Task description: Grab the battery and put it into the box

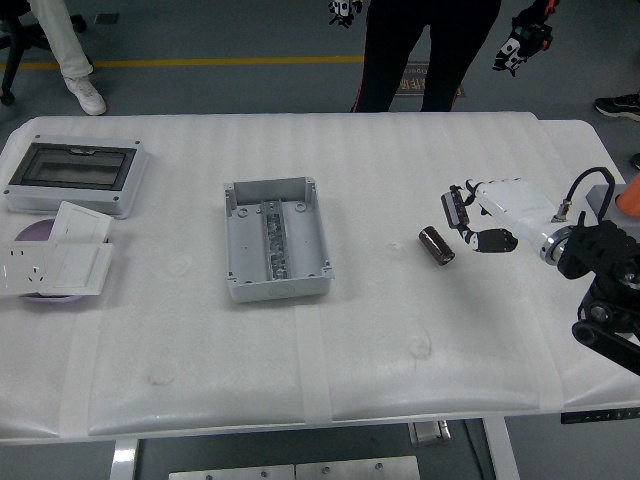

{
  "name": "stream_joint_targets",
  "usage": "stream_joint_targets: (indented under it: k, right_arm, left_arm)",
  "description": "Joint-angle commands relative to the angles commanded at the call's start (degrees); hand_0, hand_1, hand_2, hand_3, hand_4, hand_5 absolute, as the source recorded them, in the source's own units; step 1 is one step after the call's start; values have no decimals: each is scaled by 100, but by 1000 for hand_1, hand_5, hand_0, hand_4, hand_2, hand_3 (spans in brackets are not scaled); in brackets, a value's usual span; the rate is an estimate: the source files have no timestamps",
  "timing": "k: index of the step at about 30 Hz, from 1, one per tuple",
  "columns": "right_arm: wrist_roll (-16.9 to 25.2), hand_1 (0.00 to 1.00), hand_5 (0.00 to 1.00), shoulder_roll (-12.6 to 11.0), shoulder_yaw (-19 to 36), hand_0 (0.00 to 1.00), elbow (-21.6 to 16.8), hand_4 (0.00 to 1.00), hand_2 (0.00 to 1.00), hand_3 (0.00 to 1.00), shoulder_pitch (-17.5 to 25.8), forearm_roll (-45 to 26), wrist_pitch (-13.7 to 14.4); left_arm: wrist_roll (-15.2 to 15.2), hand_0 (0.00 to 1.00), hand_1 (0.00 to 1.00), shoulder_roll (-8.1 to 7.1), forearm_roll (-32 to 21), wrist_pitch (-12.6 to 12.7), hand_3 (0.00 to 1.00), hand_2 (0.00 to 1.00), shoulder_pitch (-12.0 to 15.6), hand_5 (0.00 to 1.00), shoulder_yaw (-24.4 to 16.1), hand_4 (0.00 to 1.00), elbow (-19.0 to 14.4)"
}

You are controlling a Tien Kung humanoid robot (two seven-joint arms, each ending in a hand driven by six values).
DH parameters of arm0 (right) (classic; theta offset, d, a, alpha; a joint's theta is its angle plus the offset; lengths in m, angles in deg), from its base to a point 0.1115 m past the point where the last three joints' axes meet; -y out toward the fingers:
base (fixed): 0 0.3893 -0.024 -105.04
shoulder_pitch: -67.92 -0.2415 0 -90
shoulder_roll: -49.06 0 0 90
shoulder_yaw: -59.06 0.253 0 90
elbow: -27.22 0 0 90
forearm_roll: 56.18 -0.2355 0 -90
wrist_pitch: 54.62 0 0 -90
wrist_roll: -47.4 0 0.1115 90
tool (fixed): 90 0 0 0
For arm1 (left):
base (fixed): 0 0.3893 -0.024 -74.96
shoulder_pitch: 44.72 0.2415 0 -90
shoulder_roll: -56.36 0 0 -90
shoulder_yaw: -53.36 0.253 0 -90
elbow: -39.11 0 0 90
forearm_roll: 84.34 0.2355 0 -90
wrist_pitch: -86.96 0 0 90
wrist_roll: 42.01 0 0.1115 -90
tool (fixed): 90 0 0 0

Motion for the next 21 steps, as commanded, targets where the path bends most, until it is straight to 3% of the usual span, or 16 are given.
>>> stream_joint_targets:
  k: [8,12,21]
  right_arm:
    - [69,557,221,917,-165,715,-226,508,634,753,-451,-470,157]
    - [136,563,227,1449,-348,712,20,511,636,752,-560,-639,225]
    - [263,573,249,2557,-745,715,961,541,646,764,-503,-763,424]
  left_arm:
    - [-69,375,605,5,161,-18,335,522,23,395,-161,476,4]
    - [-122,375,605,12,226,-33,335,522,48,398,-227,477,1]
    - [-220,375,605,2,321,-51,334,517,78,398,-342,479,-6]
